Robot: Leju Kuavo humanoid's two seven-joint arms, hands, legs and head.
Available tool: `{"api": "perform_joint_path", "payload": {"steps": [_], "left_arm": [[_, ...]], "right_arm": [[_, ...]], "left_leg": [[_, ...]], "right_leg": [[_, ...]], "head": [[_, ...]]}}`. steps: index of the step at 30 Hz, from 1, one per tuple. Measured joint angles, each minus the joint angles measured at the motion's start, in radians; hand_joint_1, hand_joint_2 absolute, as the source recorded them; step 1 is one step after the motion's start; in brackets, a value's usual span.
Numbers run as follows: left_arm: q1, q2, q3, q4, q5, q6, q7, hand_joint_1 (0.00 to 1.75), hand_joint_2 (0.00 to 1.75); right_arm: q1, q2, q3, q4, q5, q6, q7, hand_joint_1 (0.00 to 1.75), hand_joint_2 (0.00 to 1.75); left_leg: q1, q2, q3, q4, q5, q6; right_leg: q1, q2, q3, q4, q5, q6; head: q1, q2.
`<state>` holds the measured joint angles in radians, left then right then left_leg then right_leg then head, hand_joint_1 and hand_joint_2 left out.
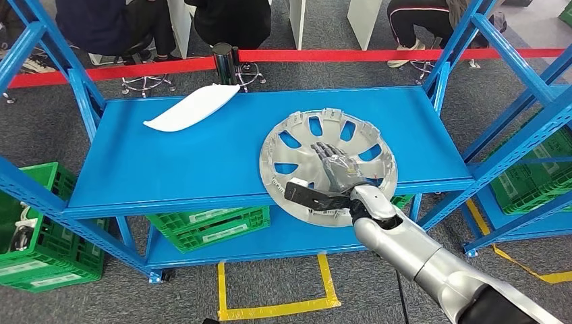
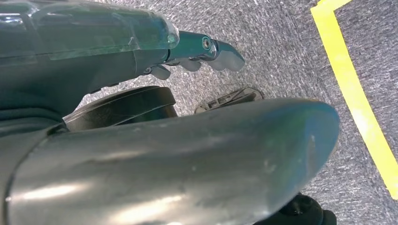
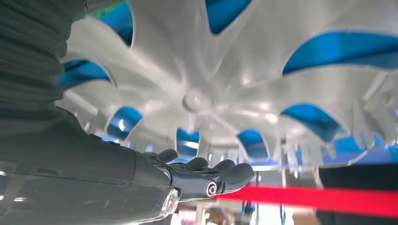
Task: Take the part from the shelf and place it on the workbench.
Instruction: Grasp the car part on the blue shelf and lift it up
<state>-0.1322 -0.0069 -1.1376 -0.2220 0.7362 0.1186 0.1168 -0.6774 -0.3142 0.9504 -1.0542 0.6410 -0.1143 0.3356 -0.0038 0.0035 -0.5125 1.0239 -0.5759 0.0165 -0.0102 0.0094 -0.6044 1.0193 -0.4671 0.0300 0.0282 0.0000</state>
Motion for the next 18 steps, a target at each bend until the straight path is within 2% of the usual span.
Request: {"api": "perform_joint_path", "payload": {"steps": [8, 18], "left_arm": [[0.0, -0.001, 0.0, 0.0, 0.0, 0.001, 0.01, 0.0, 0.0], [0.001, -0.004, -0.001, 0.0, -0.007, 0.001, 0.016, 0.0, 0.0]], "right_arm": [[0.012, 0.004, -0.007, 0.008, 0.217, -0.195, 0.048, 0.0, 1.75], [0.051, 0.01, -0.055, -0.016, 0.339, -0.325, 0.063, 0.0, 1.75]], "left_leg": [[0.0, 0.0, 0.0, 0.0, 0.0, 0.0], [0.0, -0.002, 0.0, 0.0, 0.0, 0.0]], "right_leg": [[0.0, 0.0, 0.0, 0.0, 0.0, 0.0], [0.0, 0.0, 0.0, 0.0, 0.0, 0.0]], "head": [[0.0, 0.0], [0.0, 0.0]]}}
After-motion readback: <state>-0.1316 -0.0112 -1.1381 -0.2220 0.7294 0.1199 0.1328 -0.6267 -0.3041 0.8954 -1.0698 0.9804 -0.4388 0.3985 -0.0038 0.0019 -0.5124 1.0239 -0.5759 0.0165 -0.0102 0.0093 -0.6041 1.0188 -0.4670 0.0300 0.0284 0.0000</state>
